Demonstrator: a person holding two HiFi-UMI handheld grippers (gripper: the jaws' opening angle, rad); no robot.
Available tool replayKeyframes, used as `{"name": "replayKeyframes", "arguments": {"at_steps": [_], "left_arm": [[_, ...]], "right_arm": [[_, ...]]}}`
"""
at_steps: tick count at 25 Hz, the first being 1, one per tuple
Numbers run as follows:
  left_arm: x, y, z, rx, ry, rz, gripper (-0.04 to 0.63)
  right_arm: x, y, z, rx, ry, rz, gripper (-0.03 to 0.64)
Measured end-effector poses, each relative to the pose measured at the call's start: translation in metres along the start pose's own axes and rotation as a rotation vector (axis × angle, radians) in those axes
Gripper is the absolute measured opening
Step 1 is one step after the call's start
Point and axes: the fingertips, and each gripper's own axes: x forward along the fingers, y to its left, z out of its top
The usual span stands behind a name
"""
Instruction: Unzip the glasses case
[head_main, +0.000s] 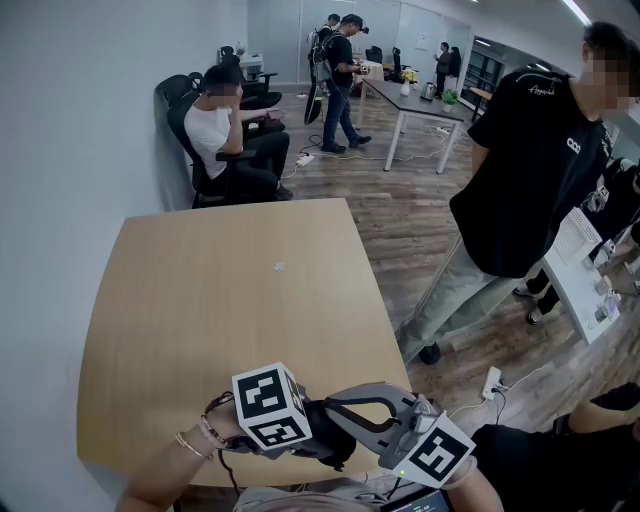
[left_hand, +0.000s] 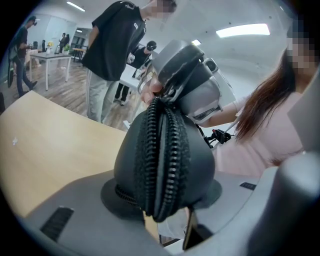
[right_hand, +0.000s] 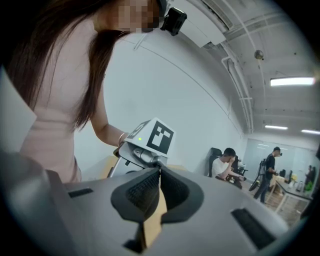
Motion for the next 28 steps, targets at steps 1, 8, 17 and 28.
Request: {"name": "replayKeyframes", "arguments": {"at_steps": [1, 8, 17, 28], "left_arm": [[0.0, 0.0, 0.0, 0.002, 0.002, 0.0, 0.195], [0.001, -0.001, -0.002, 0.023, 0.031, 0.029, 0.195], [-0.007, 0.001, -0.006, 0.046, 0.06, 0.078, 0.195], [-0.002, 0.0, -0.008, 0.111, 0.081, 0.094, 0.196]], "right_arm": [[0.0, 0.0, 0.0, 0.002, -0.001, 0.004, 0.015], [0.0, 0.002, 0.003, 0.022, 0.004, 0.028, 0.015], [0.006, 0.005, 0.01, 0.054, -0.013, 0.043, 0.015], [0.006, 0.011, 0.01, 0.061, -0.025, 0.069, 0.015]]}}
